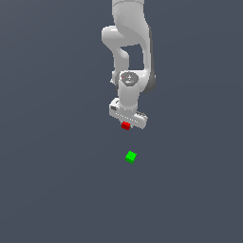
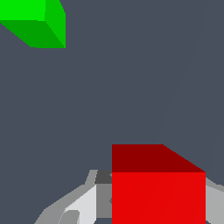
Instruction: Stack the red cube on top of the green cube.
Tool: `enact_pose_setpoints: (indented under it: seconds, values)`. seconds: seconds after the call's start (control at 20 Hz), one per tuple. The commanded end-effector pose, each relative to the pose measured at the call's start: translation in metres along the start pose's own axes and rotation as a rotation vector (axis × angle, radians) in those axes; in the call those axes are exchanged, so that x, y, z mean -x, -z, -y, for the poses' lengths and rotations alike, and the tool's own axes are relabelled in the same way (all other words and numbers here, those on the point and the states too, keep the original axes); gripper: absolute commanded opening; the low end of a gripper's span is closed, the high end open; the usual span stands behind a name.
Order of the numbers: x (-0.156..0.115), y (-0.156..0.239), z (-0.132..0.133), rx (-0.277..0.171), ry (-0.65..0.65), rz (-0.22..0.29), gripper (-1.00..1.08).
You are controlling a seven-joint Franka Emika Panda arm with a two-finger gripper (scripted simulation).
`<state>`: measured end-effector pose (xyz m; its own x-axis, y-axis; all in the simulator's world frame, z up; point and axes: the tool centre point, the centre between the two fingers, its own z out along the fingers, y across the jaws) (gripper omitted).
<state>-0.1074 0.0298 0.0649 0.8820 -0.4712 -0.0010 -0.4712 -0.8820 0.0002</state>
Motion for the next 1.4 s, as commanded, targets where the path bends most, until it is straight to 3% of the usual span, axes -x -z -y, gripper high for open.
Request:
enact_pose_setpoints:
  seconds: [0.0,0.5,0.95,1.35]
  values:
    - [0.000,0.017,0.000,-0.001,0.000,-0.001,-1.00]
    - [-0.001,0.054,0.000,0.000,0.000,-0.001,-1.00]
    - [-0.005,0.052,0.003,0.000,0.000,-0.001,-1.00]
    - [-0.028,0.042,0.019,-0.001,0.000,-0.001,-1.00]
